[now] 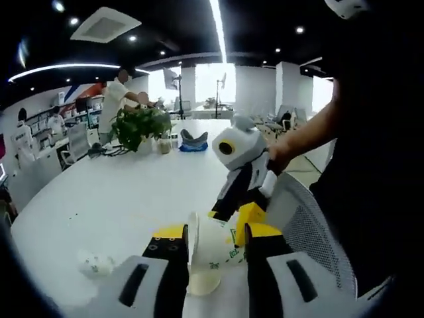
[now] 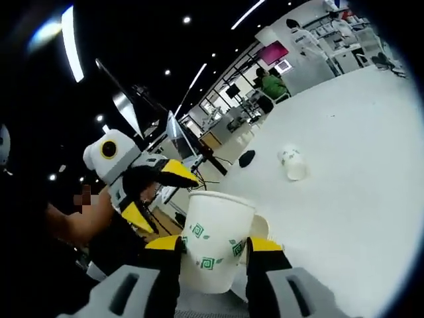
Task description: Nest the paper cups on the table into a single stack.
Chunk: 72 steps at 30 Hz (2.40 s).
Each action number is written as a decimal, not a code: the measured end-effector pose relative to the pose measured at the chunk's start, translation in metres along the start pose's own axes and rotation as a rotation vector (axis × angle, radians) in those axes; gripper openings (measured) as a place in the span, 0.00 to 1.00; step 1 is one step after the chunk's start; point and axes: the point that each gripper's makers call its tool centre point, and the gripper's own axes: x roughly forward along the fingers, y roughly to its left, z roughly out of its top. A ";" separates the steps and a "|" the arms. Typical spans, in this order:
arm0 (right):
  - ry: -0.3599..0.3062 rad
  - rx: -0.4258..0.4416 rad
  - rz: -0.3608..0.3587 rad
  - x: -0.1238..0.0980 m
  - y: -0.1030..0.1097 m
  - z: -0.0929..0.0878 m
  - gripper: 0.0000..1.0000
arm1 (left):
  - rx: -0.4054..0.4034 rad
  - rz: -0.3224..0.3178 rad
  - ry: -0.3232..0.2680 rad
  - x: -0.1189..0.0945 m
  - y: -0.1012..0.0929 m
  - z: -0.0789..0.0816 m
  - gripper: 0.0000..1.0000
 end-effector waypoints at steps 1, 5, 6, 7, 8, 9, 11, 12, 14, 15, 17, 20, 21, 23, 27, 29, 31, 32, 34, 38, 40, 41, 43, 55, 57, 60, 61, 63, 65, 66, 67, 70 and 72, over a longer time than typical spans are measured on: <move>-0.003 -0.014 0.005 0.000 0.003 0.000 0.37 | -0.022 -0.022 0.000 0.000 -0.001 0.000 0.18; -0.007 -0.061 0.031 0.000 0.009 0.001 0.37 | -0.072 -0.049 -0.013 -0.001 0.004 0.002 0.08; -0.012 -0.075 0.036 -0.001 0.010 0.002 0.37 | -0.110 -0.079 -0.023 -0.002 0.002 0.003 0.06; -0.013 -0.088 0.043 -0.001 0.011 0.002 0.37 | -0.125 -0.085 -0.028 -0.002 0.003 0.004 0.03; -0.014 -0.099 0.045 -0.002 0.011 0.002 0.37 | -0.135 -0.096 -0.036 -0.002 0.003 0.005 0.02; -0.017 -0.106 0.047 -0.002 0.011 0.002 0.37 | -0.162 -0.119 -0.042 -0.003 0.000 0.006 0.02; -0.021 -0.127 0.059 -0.003 0.013 0.002 0.37 | -0.187 -0.147 -0.039 -0.003 -0.002 0.006 0.01; -0.021 -0.139 0.063 -0.004 0.014 0.002 0.37 | -0.194 -0.161 -0.038 -0.003 -0.003 0.006 0.01; -0.024 -0.153 0.067 -0.004 0.014 0.002 0.36 | -0.220 -0.192 -0.024 -0.004 -0.008 0.004 0.00; -0.026 -0.158 0.067 -0.005 0.014 0.003 0.35 | -0.226 -0.200 -0.019 -0.004 -0.010 0.003 0.00; -0.038 -0.169 0.064 -0.007 0.013 0.006 0.34 | -0.235 -0.218 -0.007 -0.004 -0.013 0.001 0.00; -0.041 -0.175 0.064 -0.007 0.012 0.006 0.35 | -0.233 -0.219 -0.009 -0.004 -0.015 0.002 0.00; -0.041 -0.177 0.063 -0.007 0.012 0.006 0.35 | -0.232 -0.219 -0.009 -0.004 -0.015 0.002 0.00; -0.042 -0.189 0.056 -0.008 0.011 0.006 0.36 | -0.232 -0.219 -0.007 -0.004 -0.016 0.002 0.00; -0.051 -0.197 0.029 -0.007 0.007 0.008 0.38 | -0.214 -0.209 -0.003 -0.004 -0.016 0.000 0.00; -0.060 -0.198 0.016 -0.007 0.004 0.009 0.42 | -0.213 -0.205 -0.003 -0.006 -0.016 0.000 0.00; -0.068 -0.208 0.000 -0.008 0.001 0.011 0.47 | -0.205 -0.189 -0.001 -0.008 -0.014 0.000 0.00; -0.073 -0.214 -0.007 -0.009 0.000 0.011 0.51 | -0.198 -0.180 0.001 -0.009 -0.012 -0.001 0.00; -0.078 -0.225 -0.021 -0.010 -0.003 0.012 0.55 | -0.187 -0.163 0.011 -0.011 -0.009 -0.003 0.00; -0.077 -0.254 -0.049 -0.012 -0.009 0.011 0.64 | -0.173 -0.137 0.018 -0.015 -0.005 -0.005 0.00; -0.079 -0.265 -0.063 -0.013 -0.011 0.010 0.69 | -0.161 -0.120 0.026 -0.016 -0.001 -0.007 0.00; -0.080 -0.271 -0.073 -0.014 -0.013 0.010 0.73 | -0.152 -0.112 0.031 -0.017 0.000 -0.007 0.00; -0.083 -0.285 -0.094 -0.016 -0.017 0.009 0.79 | -0.132 -0.092 0.043 -0.017 0.004 -0.009 0.00; -0.069 -0.339 -0.222 -0.026 -0.040 0.000 1.00 | -0.038 -0.027 0.115 -0.010 0.009 -0.021 0.00; -0.066 -0.330 -0.225 -0.026 -0.041 -0.003 1.00 | -0.029 -0.020 0.118 -0.010 0.010 -0.022 0.00; -0.059 -0.336 -0.233 -0.026 -0.042 -0.006 1.00 | -0.016 -0.011 0.119 -0.009 0.011 -0.021 0.00; -0.055 -0.335 -0.234 -0.026 -0.042 -0.007 1.00 | -0.012 -0.009 0.121 -0.008 0.011 -0.022 0.00; -0.051 -0.336 -0.235 -0.026 -0.042 -0.009 1.00 | 0.009 0.003 0.139 -0.007 0.013 -0.026 0.00; -0.046 -0.338 -0.237 -0.025 -0.042 -0.010 1.00 | 0.015 0.002 0.153 -0.005 0.013 -0.030 0.00; -0.045 -0.340 -0.238 -0.025 -0.042 -0.010 1.00 | 0.016 0.002 0.156 -0.005 0.013 -0.031 0.00; -0.044 -0.341 -0.239 -0.025 -0.042 -0.010 1.00 | 0.030 0.006 0.170 -0.004 0.014 -0.035 0.00; -0.045 -0.341 -0.241 -0.025 -0.042 -0.010 1.00 | 0.048 0.011 0.184 -0.001 0.013 -0.038 0.00; -0.046 -0.340 -0.244 -0.026 -0.043 -0.010 1.00 | 0.060 0.011 0.199 0.001 0.012 -0.042 0.00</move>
